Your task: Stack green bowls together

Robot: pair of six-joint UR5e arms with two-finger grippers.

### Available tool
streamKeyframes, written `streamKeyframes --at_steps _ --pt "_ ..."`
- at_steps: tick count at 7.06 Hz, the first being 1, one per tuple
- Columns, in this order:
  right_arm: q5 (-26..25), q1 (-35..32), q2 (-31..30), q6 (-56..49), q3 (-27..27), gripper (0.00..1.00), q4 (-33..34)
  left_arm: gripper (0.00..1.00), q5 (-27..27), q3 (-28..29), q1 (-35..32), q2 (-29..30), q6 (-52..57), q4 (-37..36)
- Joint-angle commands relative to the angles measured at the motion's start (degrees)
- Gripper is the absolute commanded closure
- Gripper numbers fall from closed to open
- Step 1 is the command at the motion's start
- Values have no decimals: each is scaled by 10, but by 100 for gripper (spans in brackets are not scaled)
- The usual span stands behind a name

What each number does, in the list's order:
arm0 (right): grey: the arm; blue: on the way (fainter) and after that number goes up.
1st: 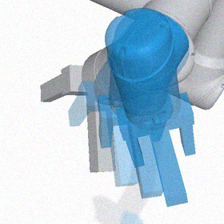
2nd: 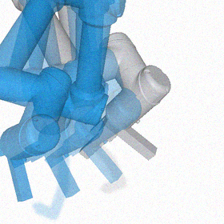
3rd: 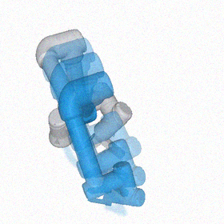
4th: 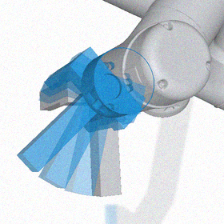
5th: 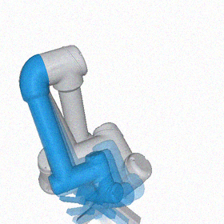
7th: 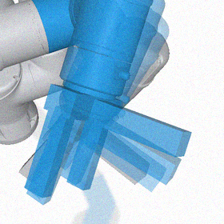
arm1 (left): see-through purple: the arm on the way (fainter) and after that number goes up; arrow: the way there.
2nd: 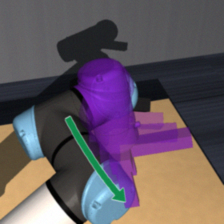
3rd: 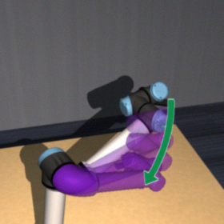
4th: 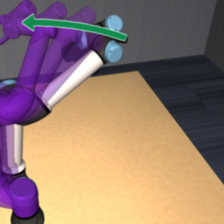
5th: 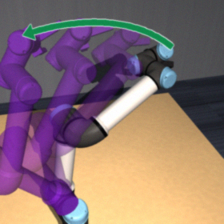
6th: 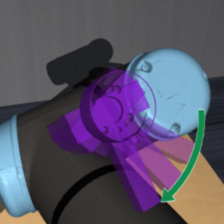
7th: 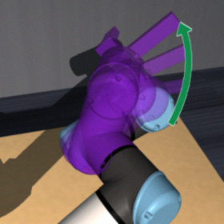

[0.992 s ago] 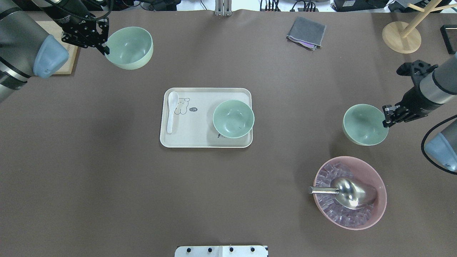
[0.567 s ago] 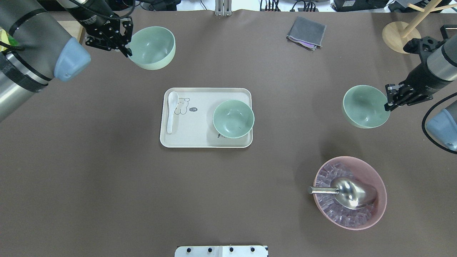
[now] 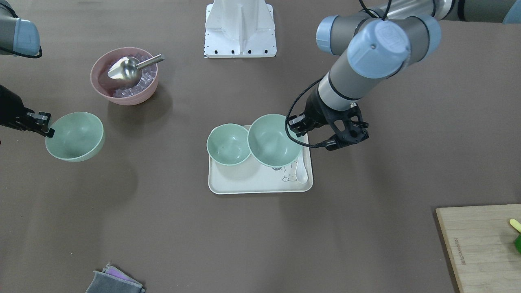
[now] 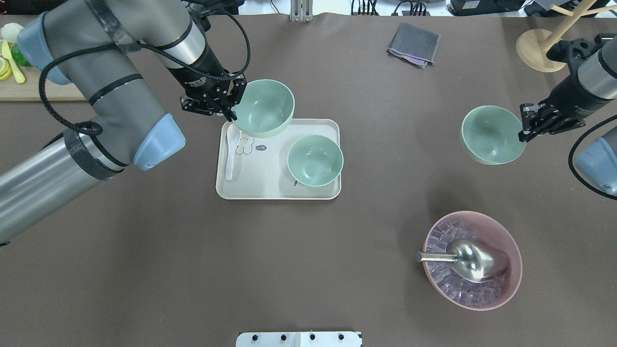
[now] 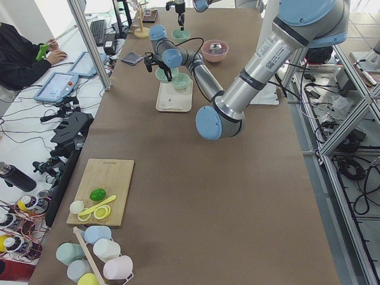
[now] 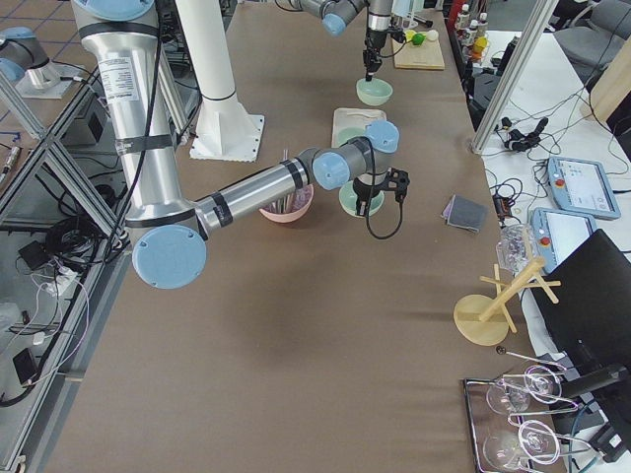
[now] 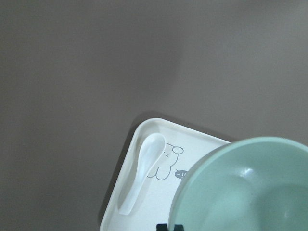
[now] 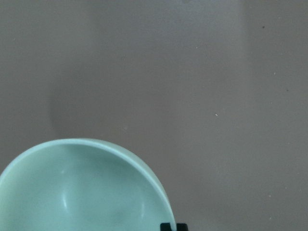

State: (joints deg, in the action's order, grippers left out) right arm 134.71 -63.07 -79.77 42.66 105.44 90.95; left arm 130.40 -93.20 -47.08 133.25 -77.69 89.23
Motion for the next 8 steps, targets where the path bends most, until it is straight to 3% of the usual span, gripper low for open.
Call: streamKeyframes --at_steps 1,2,8 --pt "-3 0 13 1 1 100 19 100 -49 1 47 22 -30 0" --pt "-2 0 15 1 1 100 19 100 -81 6 79 31 -39 0" --pt "-1 0 25 2 1 100 22 100 -118 57 113 61 -52 9"
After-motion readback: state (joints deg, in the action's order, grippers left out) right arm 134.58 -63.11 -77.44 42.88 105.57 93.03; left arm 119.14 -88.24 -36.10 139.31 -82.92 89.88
